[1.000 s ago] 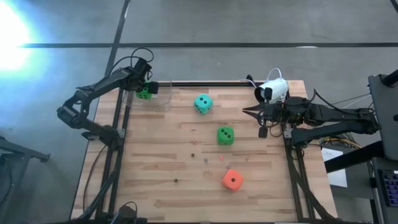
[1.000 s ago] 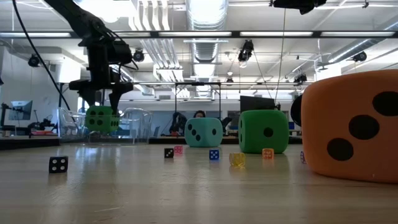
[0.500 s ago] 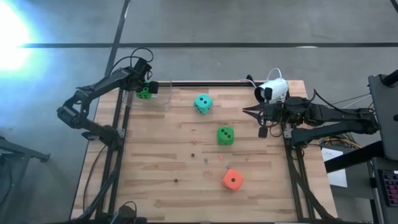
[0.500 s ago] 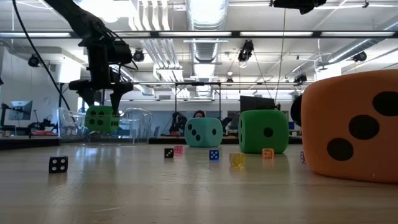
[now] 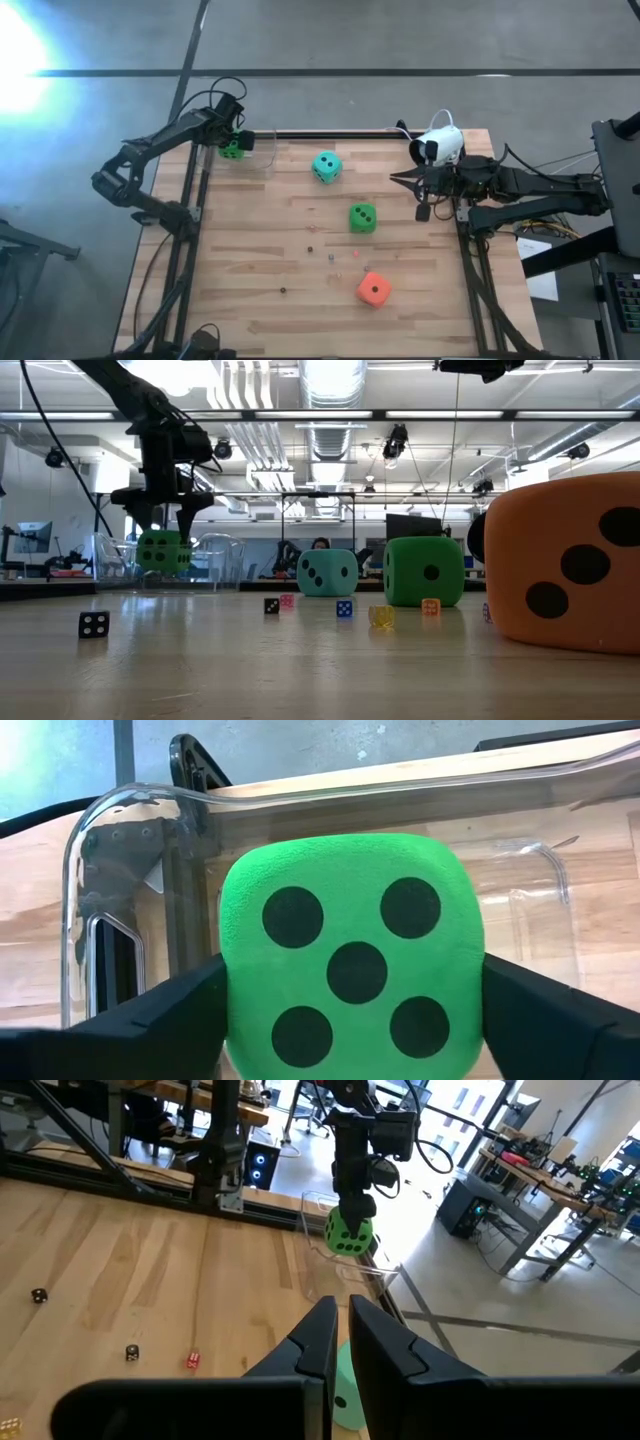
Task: Pick & Place Dice
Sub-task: Put the left large green die into the transparent bin, then put the large blue die into the transparent bin
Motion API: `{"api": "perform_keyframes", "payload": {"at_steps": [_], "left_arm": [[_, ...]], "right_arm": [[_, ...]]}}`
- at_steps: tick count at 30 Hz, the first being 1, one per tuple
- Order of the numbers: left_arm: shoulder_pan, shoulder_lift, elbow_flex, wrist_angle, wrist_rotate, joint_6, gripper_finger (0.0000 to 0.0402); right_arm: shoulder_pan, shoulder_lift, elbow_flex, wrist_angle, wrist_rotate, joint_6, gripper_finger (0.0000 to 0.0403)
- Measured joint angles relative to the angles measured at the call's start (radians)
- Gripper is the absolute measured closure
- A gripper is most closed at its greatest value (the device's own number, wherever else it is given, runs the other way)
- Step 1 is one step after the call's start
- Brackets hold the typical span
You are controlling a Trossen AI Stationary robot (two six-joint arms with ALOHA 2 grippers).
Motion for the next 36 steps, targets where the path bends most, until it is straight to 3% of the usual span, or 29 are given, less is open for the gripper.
{"api": "perform_keyframes", "payload": {"at_steps": [3, 11, 22, 29, 36], "left_arm": [[0.0, 0.0, 0.0, 0.0, 0.0, 0.0, 0.001], [0.0, 0.0, 0.0, 0.0, 0.0, -0.005, 0.0034], [-0.002, 0.0, 0.0, -0.104, 0.054, -0.003, 0.0005], [-0.003, -0.009, 0.0, -0.194, 0.06, -0.035, 0.0006], [-0.004, -0.011, 0.0, -0.184, 0.063, -0.035, 0.0007]], "right_arm": [[0.0, 0.0, 0.0, 0.0, 0.0, 0.0, 0.0376], [0.0, 0.0, 0.0, 0.0, 0.0, 0.003, 0.0376], [0.0, 0.0, 0.0, 0.0, 0.0, 0.0, 0.0376], [0.0, 0.0, 0.0, 0.0, -0.001, 0.0, 0.0376], [0.0, 0.0, 0.0, 0.0, -0.001, 0.0, 0.0376]]}}
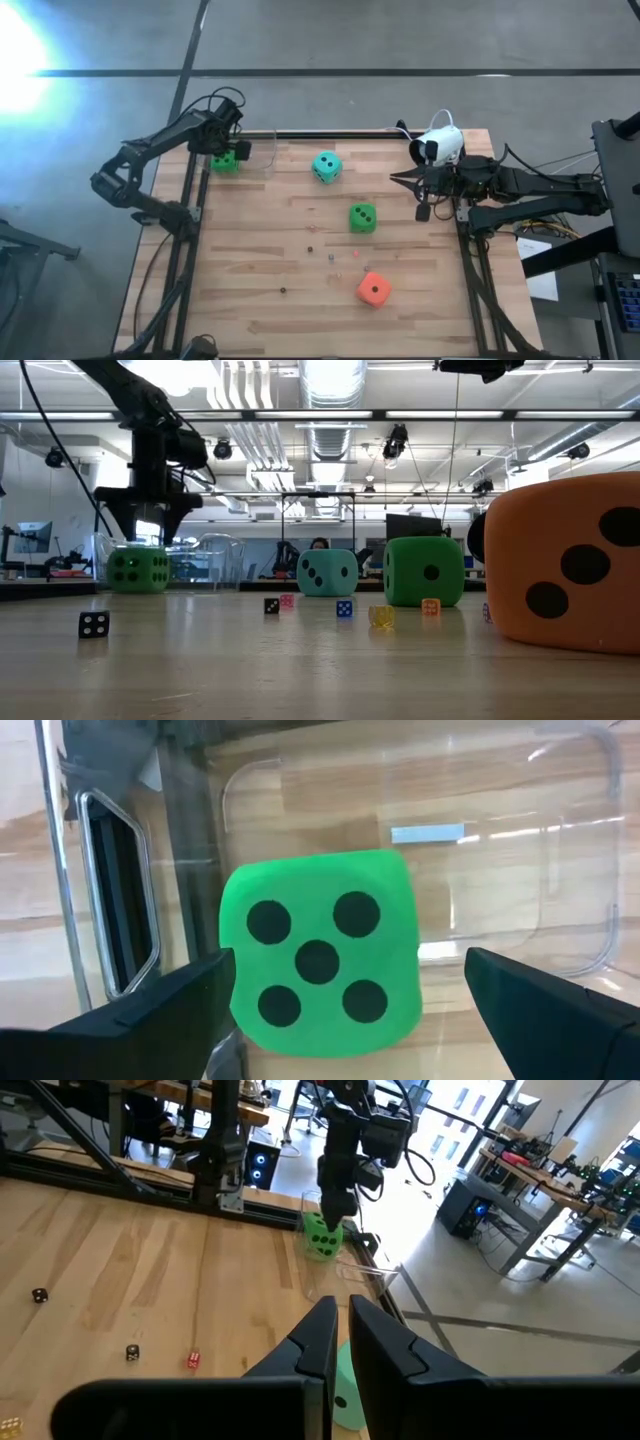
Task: Pick & Place Dice
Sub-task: Put the large blue die into the transparent bin
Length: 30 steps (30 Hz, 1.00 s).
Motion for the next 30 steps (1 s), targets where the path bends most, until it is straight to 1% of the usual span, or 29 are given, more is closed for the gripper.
{"api": "perform_keyframes", "payload": {"at_steps": [7, 11, 15, 22, 27, 30], "left_arm": [[-0.019, -0.02, 0.028, 0.002, 0.012, 0.002, 0.0007], [-0.055, -0.076, 0.063, 0.009, 0.013, 0.01, 0.0007], [-0.113, -0.154, 0.076, 0.045, 0.013, 0.054, 0.0007], [-0.273, -0.246, 0.074, 0.056, 0.013, 0.098, 0.0007], [-0.407, -0.265, 0.074, 0.063, 0.001, 0.08, 0.0007], [-0.486, -0.263, 0.073, 0.095, -0.019, 0.079, 0.0007]], "right_arm": [[0.0, 0.0, 0.0, 0.0, 0.0, 0.0, 0.0376], [0.0, 0.0, 0.0, 0.0, 0.0, 0.0, 0.0376], [0.0, 0.0, 0.0, 0.0, 0.0, 0.001, 0.0376], [0.0, 0.0, 0.0, 0.0, 0.0, 0.006, 0.0376], [0.0, 0.001, 0.0, -0.002, -0.002, 0.021, 0.0376], [0.0, 0.005, 0.0, -0.002, -0.002, 0.087, 0.0376]]}}
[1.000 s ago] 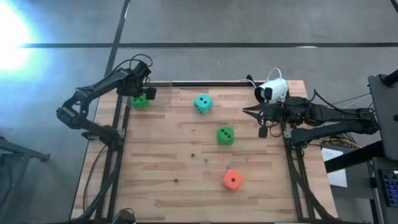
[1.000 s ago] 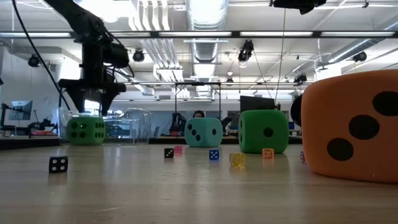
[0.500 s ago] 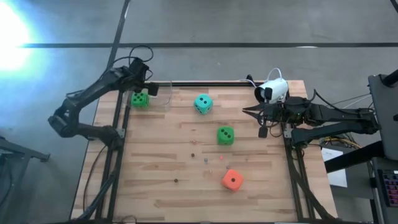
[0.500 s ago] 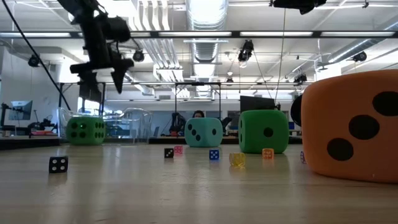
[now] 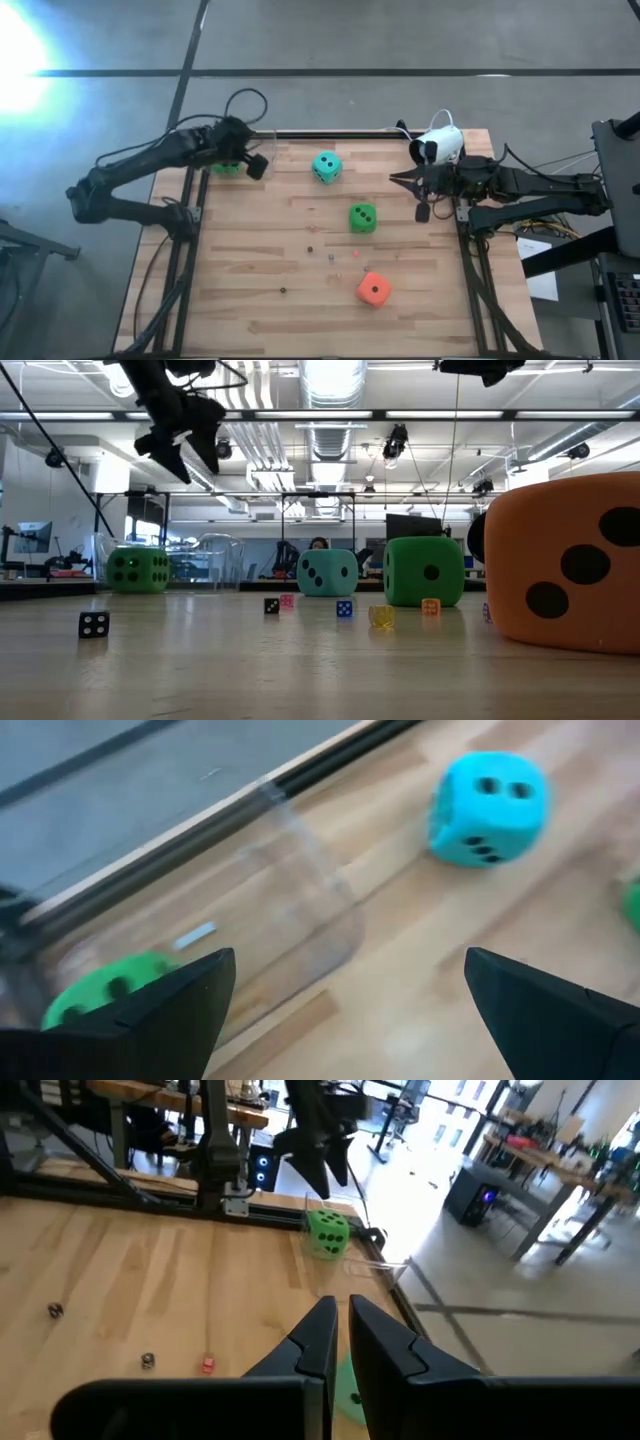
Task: Pick & Place Dice
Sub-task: Put the large blue die into the transparent bin
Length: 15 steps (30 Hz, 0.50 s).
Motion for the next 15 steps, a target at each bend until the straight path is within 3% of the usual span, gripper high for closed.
{"api": "perform_keyframes", "payload": {"at_steps": [6, 15], "left_arm": [[-0.107, 0.001, -0.001, 0.084, -0.01, 0.001, 0.0007], [-0.147, 0.001, -0.001, 0.105, -0.01, 0.003, 0.0007]], "right_arm": [[0.0, 0.002, -0.001, -0.001, -0.001, 0.029, 0.0376], [0.0, 0.002, -0.001, -0.002, -0.008, 0.085, 0.0376]]}}
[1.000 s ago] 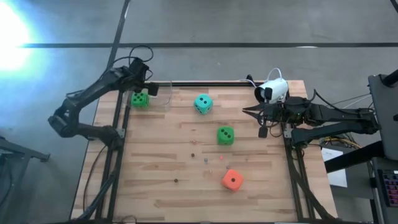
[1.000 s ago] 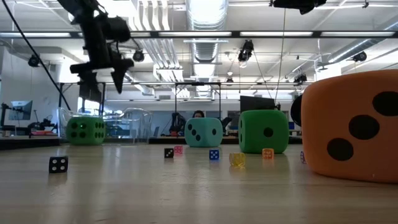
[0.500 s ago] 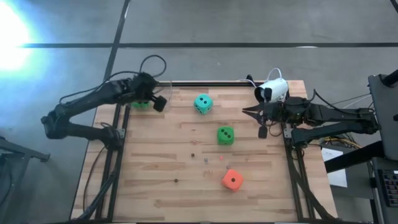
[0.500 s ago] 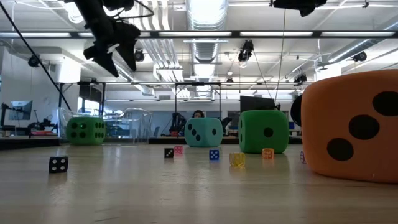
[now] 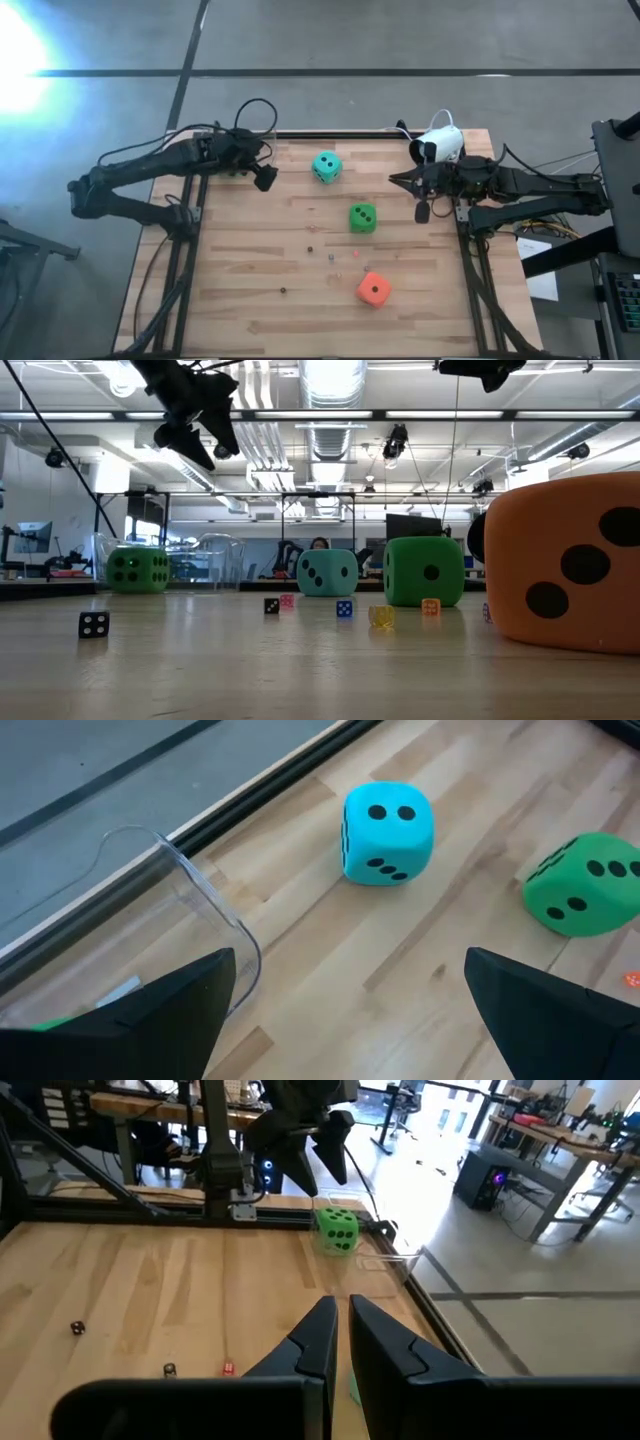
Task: Pick & Place Dice
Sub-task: Put the large blue die into the transparent bin
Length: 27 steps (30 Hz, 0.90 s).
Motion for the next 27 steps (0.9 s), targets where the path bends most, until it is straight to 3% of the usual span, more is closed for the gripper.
{"api": "perform_keyframes", "payload": {"at_steps": [13, 27], "left_arm": [[0.0, 0.002, 0.0, 0.016, 0.0, 0.01, 0.0007], [0.0, 0.003, -0.005, 0.044, 0.0, 0.023, 0.0007]], "right_arm": [[-0.014, 0.063, 0.0, -0.026, 0.009, 0.112, 0.0376], [-0.295, 0.446, 0.263, -0.32, -0.03, 0.181, 0.0376]]}}
